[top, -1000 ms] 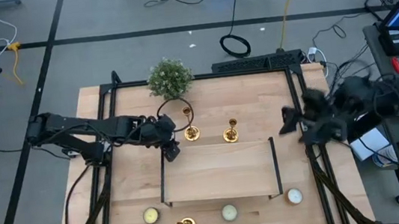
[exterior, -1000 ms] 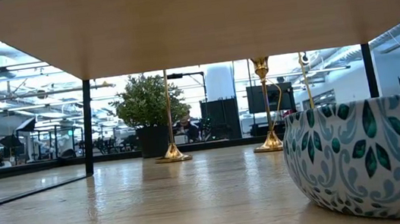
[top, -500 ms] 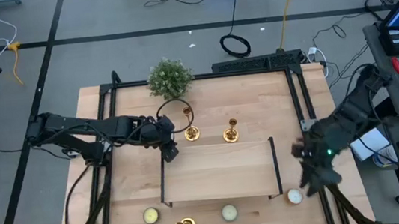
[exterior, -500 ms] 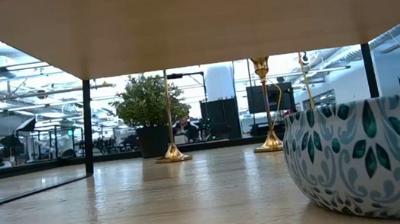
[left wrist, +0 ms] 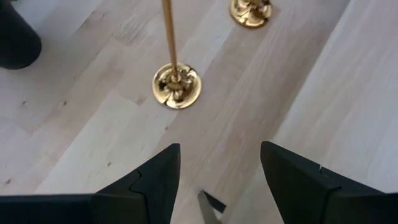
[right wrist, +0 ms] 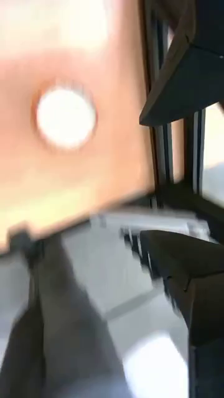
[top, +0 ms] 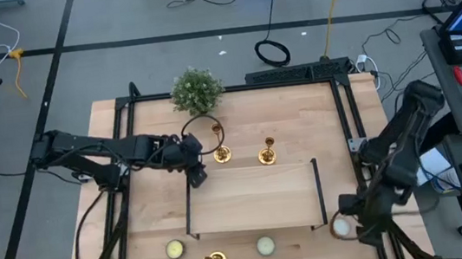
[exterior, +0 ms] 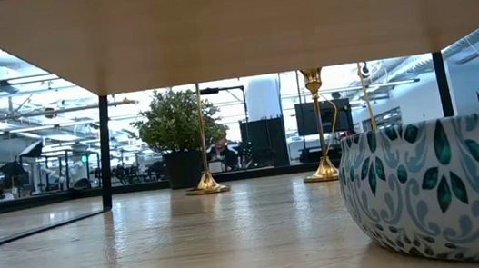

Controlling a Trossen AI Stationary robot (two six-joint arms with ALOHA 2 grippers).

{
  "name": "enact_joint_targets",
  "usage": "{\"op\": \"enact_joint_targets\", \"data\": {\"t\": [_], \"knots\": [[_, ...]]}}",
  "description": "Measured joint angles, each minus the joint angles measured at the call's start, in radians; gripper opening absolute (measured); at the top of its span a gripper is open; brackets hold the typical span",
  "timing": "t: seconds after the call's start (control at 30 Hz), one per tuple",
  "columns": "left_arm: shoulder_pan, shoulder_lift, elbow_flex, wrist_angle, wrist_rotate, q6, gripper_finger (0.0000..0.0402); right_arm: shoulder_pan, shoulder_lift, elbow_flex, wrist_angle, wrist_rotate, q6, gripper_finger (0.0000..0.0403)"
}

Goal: Pick & Place candle stick holders
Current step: Put the orange scented candle on the shelf

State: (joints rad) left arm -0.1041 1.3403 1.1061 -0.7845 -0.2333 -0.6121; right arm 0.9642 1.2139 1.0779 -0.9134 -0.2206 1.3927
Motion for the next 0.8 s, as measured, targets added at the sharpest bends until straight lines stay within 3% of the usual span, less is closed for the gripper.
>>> {"op": "enact_joint_targets", "data": {"t": [0.27,0.57,0.8], "knots": [[-0.032,0.0,0.0,0.034,0.005,-0.016,0.023,0.006,0.142,0.0,0.02,0.12,-0.097,0.0315],[-0.078,0.0,0.0,0.034,0.005,-0.051,0.023,0.054,0.234,0.0,0.027,0.132,-0.116,0.0332],[-0.111,0.0,0.0,0.035,-0.005,-0.065,0.023,0.125,0.239,0.0,-0.018,0.344,-0.014,0.0332]]}}
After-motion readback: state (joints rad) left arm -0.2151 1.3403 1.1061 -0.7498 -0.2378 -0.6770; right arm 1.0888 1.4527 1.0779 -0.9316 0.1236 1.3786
